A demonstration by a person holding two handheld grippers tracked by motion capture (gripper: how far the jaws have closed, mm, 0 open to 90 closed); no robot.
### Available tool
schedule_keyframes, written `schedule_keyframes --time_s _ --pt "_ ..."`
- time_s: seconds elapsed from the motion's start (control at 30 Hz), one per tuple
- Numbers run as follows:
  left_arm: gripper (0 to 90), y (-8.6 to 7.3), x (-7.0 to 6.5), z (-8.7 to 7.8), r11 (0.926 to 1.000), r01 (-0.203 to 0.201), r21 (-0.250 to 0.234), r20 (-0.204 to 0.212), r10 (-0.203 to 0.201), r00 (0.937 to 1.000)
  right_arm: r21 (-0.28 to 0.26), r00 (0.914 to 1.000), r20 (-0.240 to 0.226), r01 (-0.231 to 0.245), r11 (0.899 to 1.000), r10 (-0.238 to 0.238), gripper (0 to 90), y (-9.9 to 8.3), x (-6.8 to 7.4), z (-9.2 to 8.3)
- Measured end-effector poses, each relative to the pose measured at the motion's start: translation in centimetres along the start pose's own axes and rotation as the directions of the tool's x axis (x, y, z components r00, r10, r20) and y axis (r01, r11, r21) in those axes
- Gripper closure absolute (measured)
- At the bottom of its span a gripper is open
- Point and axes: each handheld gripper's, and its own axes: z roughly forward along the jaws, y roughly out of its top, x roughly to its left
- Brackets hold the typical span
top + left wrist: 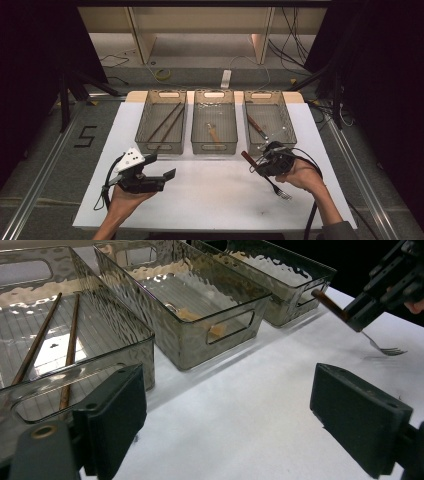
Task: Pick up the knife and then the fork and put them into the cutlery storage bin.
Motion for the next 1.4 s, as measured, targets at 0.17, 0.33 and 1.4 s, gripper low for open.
schedule_keyframes --time_s 0.17,0.33,1.4 --pt "14.3 0.0 0.1 0.0 0.9999 0.009 -0.003 -0.003 -0.009 1.0 -0.061 0.9997 0.01 -0.024 0.998 0.024 77.8 0.7 -1.2 -1.6" --pt "14.2 0.0 0.1 0.0 0.9999 0.01 -0.002 -0.003 -0.01 0.9999 -0.144 0.9985 0.025 -0.045 0.989 0.049 77.8 1.6 -2.5 -3.8" --pt "14.2 0.0 0.2 -0.1 1.0 0.008 -0.002 0.0 -0.008 1.0 -0.343 0.9523 0.194 -0.159 0.926 0.235 77.7 8.3 -8.9 -8.1"
